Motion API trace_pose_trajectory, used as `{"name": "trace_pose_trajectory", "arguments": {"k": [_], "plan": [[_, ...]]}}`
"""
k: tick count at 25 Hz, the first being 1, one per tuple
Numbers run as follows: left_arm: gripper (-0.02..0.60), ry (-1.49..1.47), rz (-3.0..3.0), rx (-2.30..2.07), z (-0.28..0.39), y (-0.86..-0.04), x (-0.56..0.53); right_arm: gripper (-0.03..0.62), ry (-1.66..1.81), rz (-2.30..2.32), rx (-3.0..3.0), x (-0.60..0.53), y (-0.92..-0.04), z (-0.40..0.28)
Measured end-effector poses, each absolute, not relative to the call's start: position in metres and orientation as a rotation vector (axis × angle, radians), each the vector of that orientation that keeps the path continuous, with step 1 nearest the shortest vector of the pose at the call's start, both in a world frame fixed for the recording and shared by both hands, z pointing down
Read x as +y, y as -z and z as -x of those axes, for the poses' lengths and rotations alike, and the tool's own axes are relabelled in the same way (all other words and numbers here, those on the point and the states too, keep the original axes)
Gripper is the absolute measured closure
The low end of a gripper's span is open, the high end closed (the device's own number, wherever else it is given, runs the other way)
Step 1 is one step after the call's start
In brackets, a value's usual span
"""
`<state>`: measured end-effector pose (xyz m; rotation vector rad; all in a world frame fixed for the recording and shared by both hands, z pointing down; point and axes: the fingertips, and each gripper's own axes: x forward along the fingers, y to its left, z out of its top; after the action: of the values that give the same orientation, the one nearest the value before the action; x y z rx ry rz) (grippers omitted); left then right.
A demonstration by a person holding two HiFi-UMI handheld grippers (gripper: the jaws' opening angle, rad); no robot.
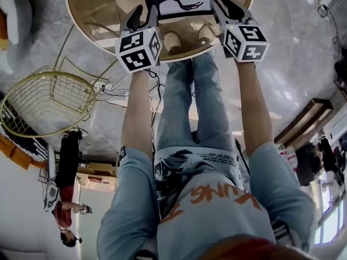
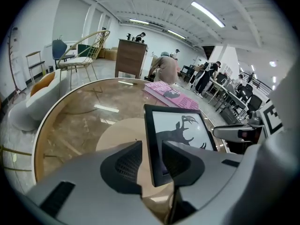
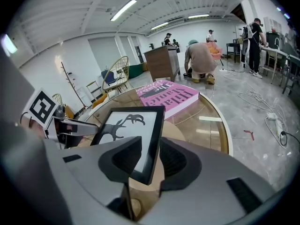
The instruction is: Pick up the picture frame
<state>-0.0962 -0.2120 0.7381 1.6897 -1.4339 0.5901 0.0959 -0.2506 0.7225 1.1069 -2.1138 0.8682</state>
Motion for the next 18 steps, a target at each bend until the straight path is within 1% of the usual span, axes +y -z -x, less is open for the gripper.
{"name": "trace_pose_trajectory", "arguments": {"k": [7, 10, 12, 18], "plan": [[0.442, -0.566, -1.688, -1.407, 0.092, -0.747, -0.224, 0.482, -0.923, -1.122, -2.088, -0.264, -0.738, -0.099], [0.455, -0.575, -1.687, -1.382, 0.092, -0.752, -0.226, 0.487, -0.936, -1.115, -2.088, -0.266, -0.744, -0.095], [0.472, -0.558, -1.685, -1.372, 0.09, -0.753, -0.228, 0.507, -0.945, -1.103, -2.115, -0.268, -0.749, -0.094], [0.481, -0.536, -1.667, -1.357, 0.089, -0.752, -0.229, 0.514, -1.006, -1.117, -2.114, -0.268, -0.749, -0.097]]}}
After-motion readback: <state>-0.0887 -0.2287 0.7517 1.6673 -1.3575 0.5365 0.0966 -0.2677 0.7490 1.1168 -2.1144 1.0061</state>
